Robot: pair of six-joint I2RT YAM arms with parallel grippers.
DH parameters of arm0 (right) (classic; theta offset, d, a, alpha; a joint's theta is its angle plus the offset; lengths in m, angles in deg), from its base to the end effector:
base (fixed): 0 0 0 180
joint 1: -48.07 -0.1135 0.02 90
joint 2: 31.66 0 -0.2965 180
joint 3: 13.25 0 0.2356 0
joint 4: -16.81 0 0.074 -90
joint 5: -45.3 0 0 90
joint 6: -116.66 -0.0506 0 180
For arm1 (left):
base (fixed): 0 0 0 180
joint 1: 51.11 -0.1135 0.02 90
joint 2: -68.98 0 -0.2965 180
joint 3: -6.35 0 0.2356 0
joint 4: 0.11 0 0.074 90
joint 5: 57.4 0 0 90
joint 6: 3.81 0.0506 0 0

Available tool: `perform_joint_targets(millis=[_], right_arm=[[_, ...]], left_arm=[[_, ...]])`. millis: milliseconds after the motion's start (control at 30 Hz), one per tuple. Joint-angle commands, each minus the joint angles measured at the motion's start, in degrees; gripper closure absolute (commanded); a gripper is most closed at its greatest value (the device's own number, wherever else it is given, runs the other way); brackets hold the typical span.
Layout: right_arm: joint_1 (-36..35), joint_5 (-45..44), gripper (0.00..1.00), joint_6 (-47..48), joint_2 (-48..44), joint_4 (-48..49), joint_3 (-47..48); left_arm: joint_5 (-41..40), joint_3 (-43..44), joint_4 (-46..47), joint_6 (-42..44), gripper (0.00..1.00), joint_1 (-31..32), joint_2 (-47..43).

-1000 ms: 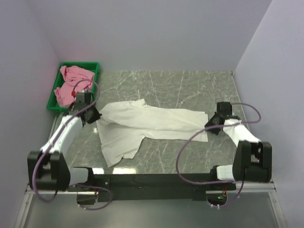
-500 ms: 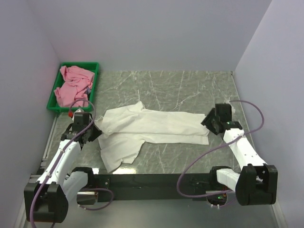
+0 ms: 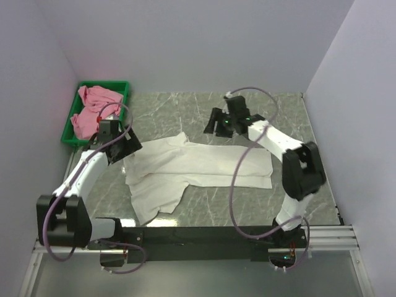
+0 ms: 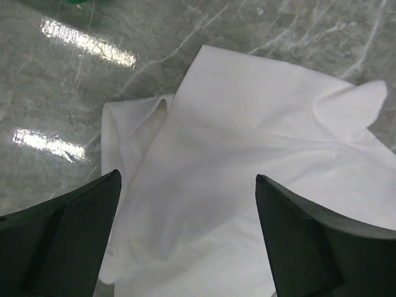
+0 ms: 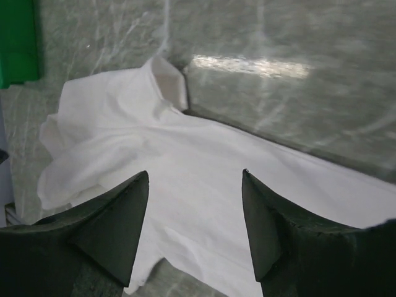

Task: Fold and stack the t-shirts
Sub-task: Flatten the tshirt out

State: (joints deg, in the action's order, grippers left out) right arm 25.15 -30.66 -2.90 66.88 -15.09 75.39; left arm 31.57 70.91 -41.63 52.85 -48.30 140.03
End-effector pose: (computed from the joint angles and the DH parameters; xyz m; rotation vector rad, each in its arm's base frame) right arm 0.3525 0.1624 0.2842 0.0070 2.3917 0.7361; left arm 0.2409 -0.0109 0.2747 -0.6468 2.3384 -0.2681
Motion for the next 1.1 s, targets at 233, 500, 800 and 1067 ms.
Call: perform_joint_targets(millis=[233, 500, 800, 1067], right_arm=[[-6.7, 9.2, 0.28, -10.4, 25.4, 2.6, 23.5], [-7.4, 11.6, 0.29, -11.8, 34.6, 3.1, 31.4], [-8.3, 18.7, 0.87, -9.3, 40.2, 5.4, 39.7], [-12.8, 19.9, 1.00, 9.5, 20.8, 1.9, 31.5]], left_arm=[[-1.9, 2.6, 4.9, 6.2, 0.07, -0.1, 7.3], [-3.4, 1.0, 5.5, 6.6, 0.07, -0.1, 6.2], [-4.4, 1.1, 4.8, 6.5, 0.09, -0.2, 5.2], [-6.0, 0.2, 5.5, 5.7, 0.14, -0.2, 1.5]])
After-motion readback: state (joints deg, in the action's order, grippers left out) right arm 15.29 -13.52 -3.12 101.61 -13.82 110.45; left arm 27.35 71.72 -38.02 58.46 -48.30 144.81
